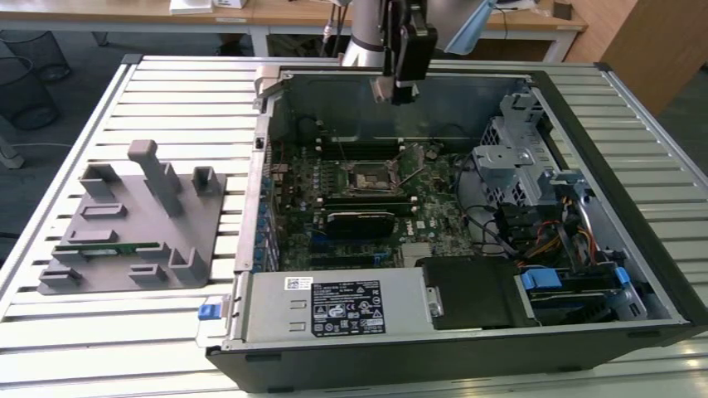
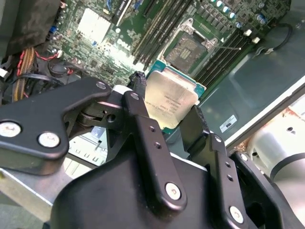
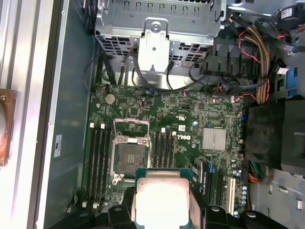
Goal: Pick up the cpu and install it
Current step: 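Place the cpu into insertion slot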
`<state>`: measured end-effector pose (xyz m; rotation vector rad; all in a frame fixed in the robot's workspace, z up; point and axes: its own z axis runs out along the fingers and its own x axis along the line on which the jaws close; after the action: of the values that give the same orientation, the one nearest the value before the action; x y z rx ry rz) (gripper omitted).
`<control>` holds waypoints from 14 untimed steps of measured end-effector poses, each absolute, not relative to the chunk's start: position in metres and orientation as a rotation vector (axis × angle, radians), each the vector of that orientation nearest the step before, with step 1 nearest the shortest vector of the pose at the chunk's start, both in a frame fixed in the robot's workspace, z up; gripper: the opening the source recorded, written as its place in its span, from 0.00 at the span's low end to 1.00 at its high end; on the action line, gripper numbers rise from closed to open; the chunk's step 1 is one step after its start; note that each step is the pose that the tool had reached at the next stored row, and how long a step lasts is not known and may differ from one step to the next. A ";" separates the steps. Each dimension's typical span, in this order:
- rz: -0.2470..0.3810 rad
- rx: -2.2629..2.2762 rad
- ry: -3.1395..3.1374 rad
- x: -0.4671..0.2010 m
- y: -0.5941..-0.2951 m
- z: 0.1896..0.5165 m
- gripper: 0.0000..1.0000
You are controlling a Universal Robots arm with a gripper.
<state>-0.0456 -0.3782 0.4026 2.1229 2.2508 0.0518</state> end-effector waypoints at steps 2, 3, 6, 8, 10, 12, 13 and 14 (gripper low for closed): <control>0.052 2.123 2.251 -0.046 -0.377 0.402 0.53; 0.053 2.123 2.251 -0.046 -0.376 0.401 0.53; 0.053 2.123 2.251 -0.046 -0.376 0.399 0.53; 0.053 2.123 2.251 -0.046 -0.375 0.398 0.53; 0.053 2.123 2.251 -0.046 -0.375 0.397 0.53; 0.053 2.123 2.251 -0.046 -0.375 0.397 0.53; 0.053 2.123 2.251 -0.046 -0.375 0.396 0.53; 0.053 2.123 2.251 -0.046 -0.375 0.396 0.53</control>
<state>-0.0456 -0.3751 0.3959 2.1234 2.2513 0.0528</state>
